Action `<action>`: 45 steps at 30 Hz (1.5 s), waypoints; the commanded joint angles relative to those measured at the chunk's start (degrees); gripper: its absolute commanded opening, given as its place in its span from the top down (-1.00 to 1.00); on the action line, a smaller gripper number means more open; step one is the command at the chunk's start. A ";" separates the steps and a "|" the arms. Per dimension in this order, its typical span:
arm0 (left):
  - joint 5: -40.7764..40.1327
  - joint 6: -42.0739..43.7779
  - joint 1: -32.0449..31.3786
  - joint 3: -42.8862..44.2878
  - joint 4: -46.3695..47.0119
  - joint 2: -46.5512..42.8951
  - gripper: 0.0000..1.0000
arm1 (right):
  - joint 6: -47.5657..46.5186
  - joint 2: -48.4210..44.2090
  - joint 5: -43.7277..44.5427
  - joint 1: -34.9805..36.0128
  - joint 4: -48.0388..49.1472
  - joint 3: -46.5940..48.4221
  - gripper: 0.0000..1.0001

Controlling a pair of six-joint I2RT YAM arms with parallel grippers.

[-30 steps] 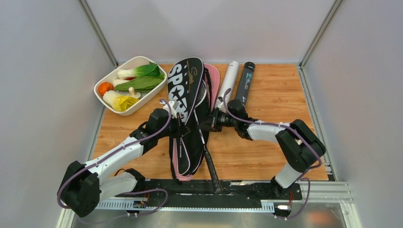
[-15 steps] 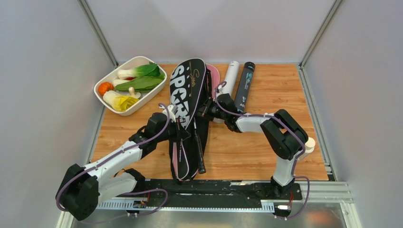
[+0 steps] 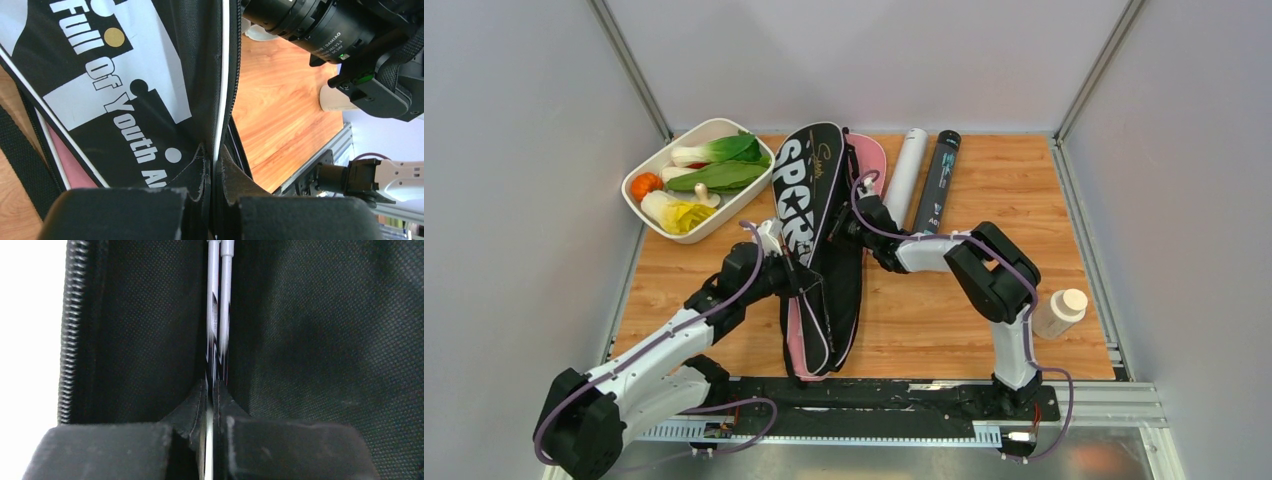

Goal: Pack up the badminton gear
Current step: Place the racket in the racket bag.

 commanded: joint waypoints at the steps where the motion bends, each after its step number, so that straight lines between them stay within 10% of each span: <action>1: 6.26 -3.81 -1.09 -1.61 1.86 -2.98 1.00 | 0.00 1.55 11.84 0.06 1.86 4.86 1.00; 5: 5.38 -4.01 -1.12 -2.43 2.20 -1.59 1.00 | -0.67 1.23 13.92 2.00 0.04 4.87 0.91; 10: 1.37 -2.96 -1.09 -2.15 -0.22 -0.42 1.00 | -10.10 -3.41 6.80 3.11 -12.88 7.74 0.04; 17: -0.65 -3.70 -1.08 -1.41 -2.09 -0.52 1.00 | -21.91 -14.73 -2.57 2.10 -24.86 0.75 -0.50; 32: -1.41 -3.50 -1.07 -0.27 -3.56 -0.91 0.96 | -13.09 -32.60 -5.09 2.97 -17.64 -19.87 -1.00; 39: 3.50 -3.82 -1.08 -1.77 -1.04 1.39 0.03 | -8.47 -31.79 -3.55 2.97 -9.50 -25.81 -1.00; 45: 3.63 -5.49 -1.08 -3.04 -0.97 -1.52 -0.08 | -7.32 -32.19 -4.18 2.97 -5.40 -28.39 -1.00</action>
